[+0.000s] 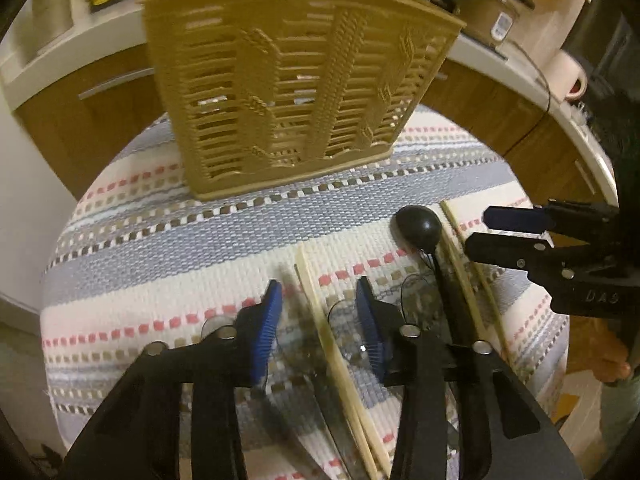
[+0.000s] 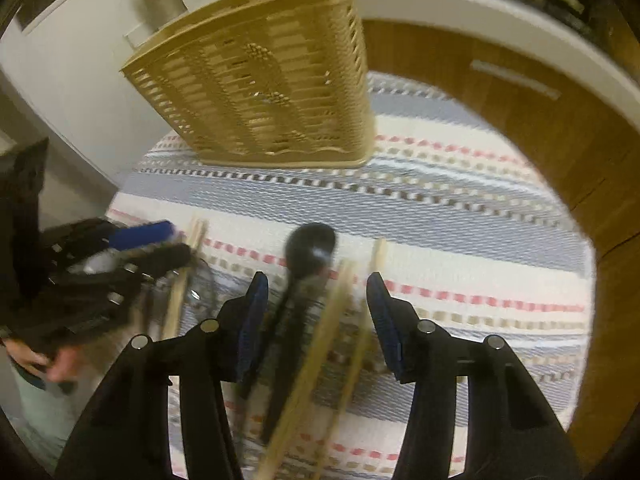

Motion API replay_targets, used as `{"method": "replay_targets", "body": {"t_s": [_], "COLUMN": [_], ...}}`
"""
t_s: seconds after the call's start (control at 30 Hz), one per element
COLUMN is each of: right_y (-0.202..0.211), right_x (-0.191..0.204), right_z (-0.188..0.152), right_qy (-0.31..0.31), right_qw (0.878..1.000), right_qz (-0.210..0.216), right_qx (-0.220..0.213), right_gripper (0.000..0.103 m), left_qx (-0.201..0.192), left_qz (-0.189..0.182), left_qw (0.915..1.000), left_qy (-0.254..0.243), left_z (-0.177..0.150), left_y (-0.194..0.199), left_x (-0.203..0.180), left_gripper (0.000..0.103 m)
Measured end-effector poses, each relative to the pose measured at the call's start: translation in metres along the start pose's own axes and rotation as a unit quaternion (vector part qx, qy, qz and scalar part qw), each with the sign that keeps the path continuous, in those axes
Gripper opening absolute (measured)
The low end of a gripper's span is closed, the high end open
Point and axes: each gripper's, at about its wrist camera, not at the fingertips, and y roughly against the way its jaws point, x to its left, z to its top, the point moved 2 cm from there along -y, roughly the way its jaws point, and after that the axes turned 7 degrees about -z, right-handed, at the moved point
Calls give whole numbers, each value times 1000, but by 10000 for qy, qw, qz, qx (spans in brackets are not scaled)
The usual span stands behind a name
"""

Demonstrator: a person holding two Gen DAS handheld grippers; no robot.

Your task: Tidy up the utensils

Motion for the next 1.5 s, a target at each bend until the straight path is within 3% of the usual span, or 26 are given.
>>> {"method": "replay_targets", "body": {"t_s": [0.13, 0.2, 0.43, 0.63, 0.9, 1.07, 1.17, 1.2, 1.23, 1.27, 1.4, 1.5], "right_y": [-15, -24, -41, -52, -62, -65, -62, -58, -55, -50, -37, -38], "right_x": [3, 4, 15, 38, 75, 94, 97, 92, 90, 81, 75, 70], "right_z": [16, 20, 28, 29, 35, 38, 41, 40, 40, 39, 35, 31], "right_qy": [-45, -124, 63, 371, 516, 563, 543, 541, 535, 513, 635, 656], "right_qw": [9996, 9989, 9982, 9966, 9980, 9980, 9980, 9981, 9983, 9984, 9978, 9977], "right_qz": [-24, 17, -231, -570, -202, 171, 286, 272, 241, 219, 140, -95], "right_qx": [264, 441, 550, 456, 306, 209, 138, 108, 59, -1, -83, 154], "right_gripper": [45, 45, 33, 23, 20, 20, 28, 40, 60, 65, 65, 56], "left_qx": [211, 242, -22, -345, -427, -412, -366, -349, -283, -222, 58, 199], "left_qz": [119, 146, -39, -287, -141, 89, 93, 98, 117, 126, 257, 493], "left_qw": [9997, 9996, 10000, 9977, 9927, 9926, 9932, 9936, 9944, 9949, 9961, 9960], "left_qy": [-49, -26, 83, 505, 1119, 1135, 1102, 1072, 1012, 971, 839, 721], "left_z": [8, 13, 15, 8, -16, -19, -21, -22, -23, -24, -30, -33], "left_y": [-13, -18, -8, 26, 44, 43, 45, 45, 45, 43, 33, 27], "left_x": [-3, -6, -1, 32, 92, 103, 109, 110, 109, 109, 104, 103], "left_gripper": [20, 6, 4, 4, 4, 7, 28, 31, 31, 31, 31, 30]}}
